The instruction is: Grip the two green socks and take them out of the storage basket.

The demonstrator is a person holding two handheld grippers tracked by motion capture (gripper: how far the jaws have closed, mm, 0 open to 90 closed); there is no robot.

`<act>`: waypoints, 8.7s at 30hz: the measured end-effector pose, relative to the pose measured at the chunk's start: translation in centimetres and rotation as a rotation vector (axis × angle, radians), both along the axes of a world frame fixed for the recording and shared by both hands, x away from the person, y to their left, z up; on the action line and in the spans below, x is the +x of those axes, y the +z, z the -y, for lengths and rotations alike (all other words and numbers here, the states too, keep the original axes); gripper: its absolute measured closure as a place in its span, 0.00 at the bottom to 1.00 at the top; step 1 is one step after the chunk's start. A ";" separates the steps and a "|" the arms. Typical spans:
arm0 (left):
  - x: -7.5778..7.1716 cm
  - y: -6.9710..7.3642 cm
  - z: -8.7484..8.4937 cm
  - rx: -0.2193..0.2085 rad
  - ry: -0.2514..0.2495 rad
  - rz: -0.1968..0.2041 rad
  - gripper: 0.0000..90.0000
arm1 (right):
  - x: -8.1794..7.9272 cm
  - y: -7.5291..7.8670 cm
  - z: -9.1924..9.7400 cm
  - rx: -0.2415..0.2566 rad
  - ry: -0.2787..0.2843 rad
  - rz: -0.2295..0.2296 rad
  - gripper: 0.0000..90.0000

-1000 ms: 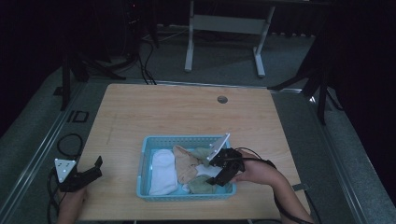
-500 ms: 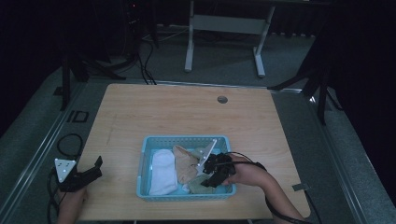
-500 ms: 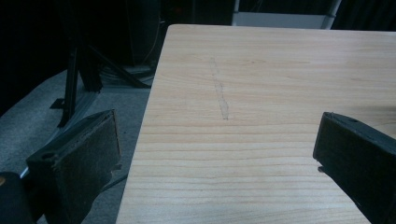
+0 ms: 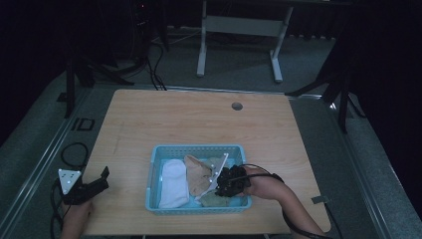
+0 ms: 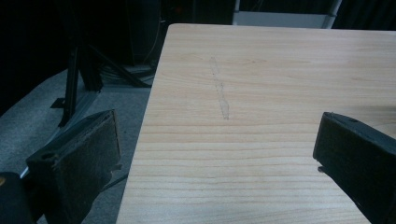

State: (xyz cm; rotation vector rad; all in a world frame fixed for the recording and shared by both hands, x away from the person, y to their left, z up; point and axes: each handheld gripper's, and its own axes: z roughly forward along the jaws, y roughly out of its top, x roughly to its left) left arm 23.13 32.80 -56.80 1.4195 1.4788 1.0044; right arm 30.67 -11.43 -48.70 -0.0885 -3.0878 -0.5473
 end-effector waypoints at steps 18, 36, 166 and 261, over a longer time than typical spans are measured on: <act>0.0 0.0 0.0 0.001 0.002 0.001 0.00 | -0.7 4.0 0.6 0.075 0.021 0.043 0.93; 0.0 0.0 0.0 0.002 0.000 0.001 0.00 | -0.3 9.1 3.2 0.155 -0.039 0.143 0.93; 0.0 0.0 0.1 0.011 0.000 0.000 0.00 | 3.3 5.7 8.2 0.210 -0.362 0.096 0.47; -0.1 0.0 0.1 0.014 0.000 -0.001 0.00 | 2.9 7.8 2.9 0.243 -0.195 0.149 0.94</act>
